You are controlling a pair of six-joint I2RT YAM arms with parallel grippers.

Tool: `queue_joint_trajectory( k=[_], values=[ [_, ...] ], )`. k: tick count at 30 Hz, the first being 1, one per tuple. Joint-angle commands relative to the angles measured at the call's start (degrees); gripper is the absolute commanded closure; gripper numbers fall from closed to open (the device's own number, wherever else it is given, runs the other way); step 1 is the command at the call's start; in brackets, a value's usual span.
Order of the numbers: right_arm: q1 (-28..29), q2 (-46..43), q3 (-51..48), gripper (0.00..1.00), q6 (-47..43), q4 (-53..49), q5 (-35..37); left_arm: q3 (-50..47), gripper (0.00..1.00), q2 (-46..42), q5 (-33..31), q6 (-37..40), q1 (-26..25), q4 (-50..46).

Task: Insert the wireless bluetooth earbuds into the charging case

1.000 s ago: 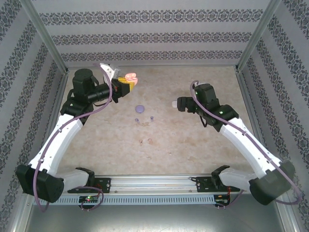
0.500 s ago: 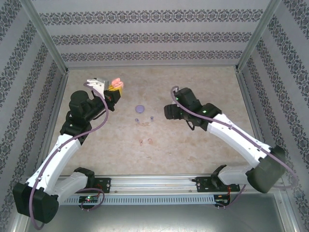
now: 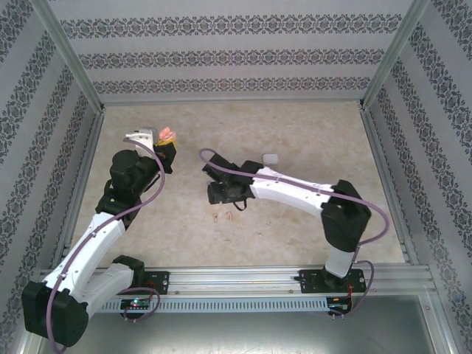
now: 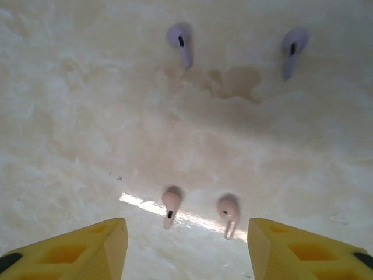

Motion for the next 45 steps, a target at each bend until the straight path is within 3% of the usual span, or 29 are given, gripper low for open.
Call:
queue_joint_trajectory(
  k=[1, 17, 45],
  values=[
    [1.3, 3.1, 2.3, 0.47, 6.5, -3.5, 1.4, -1.4, 1.0, -1.7, -2.6, -1.5, -0.3, 5.9],
    [5.0, 13.3, 6.5, 0.63, 11.6, -3.6, 0.8, -2.9, 1.0, -1.5, -2.2, -4.4, -0.2, 10.3],
    [5.1, 20.6, 9.9, 0.67, 14.2, -6.9, 2.1, -5.0, 1.0, -1.6, -2.3, -6.0, -0.2, 13.2]
  ],
)
